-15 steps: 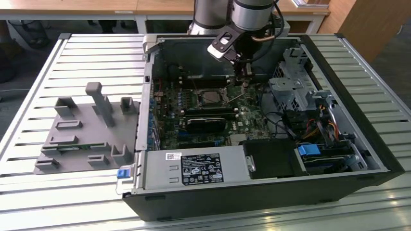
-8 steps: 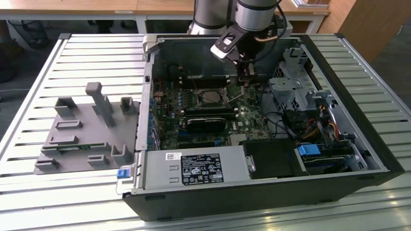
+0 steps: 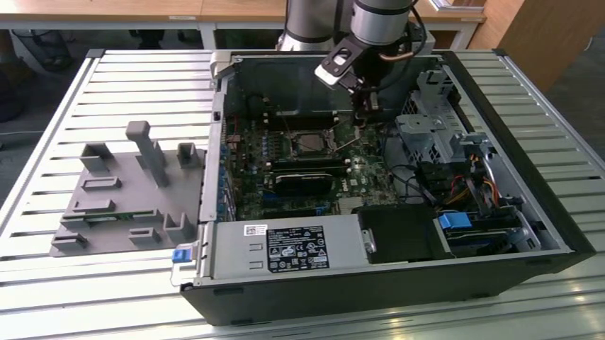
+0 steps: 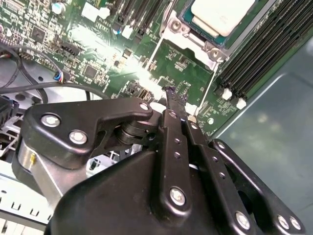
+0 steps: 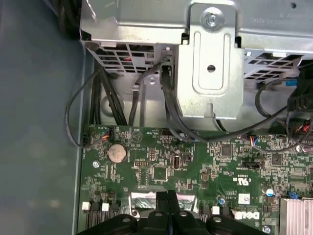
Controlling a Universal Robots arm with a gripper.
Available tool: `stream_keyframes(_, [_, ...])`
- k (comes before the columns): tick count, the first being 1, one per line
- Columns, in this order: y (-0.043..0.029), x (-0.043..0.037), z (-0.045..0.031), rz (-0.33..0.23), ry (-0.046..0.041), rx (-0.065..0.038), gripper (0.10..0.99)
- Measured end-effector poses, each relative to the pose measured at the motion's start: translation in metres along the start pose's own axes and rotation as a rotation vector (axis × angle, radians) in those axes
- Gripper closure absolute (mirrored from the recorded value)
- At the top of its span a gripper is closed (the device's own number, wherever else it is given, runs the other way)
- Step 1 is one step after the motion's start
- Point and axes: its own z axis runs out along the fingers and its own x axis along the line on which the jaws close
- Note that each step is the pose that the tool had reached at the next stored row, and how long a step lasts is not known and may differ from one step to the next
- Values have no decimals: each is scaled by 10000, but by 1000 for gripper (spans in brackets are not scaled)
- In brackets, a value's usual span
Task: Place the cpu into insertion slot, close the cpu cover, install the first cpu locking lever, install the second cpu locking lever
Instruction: 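Close the cpu cover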
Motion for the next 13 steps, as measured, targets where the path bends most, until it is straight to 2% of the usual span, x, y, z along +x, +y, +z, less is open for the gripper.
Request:
stream_keyframes(8, [97, 37, 12, 25, -1, 3, 980])
stream_keyframes(13, [122, 78, 22, 49, 0, 3, 980])
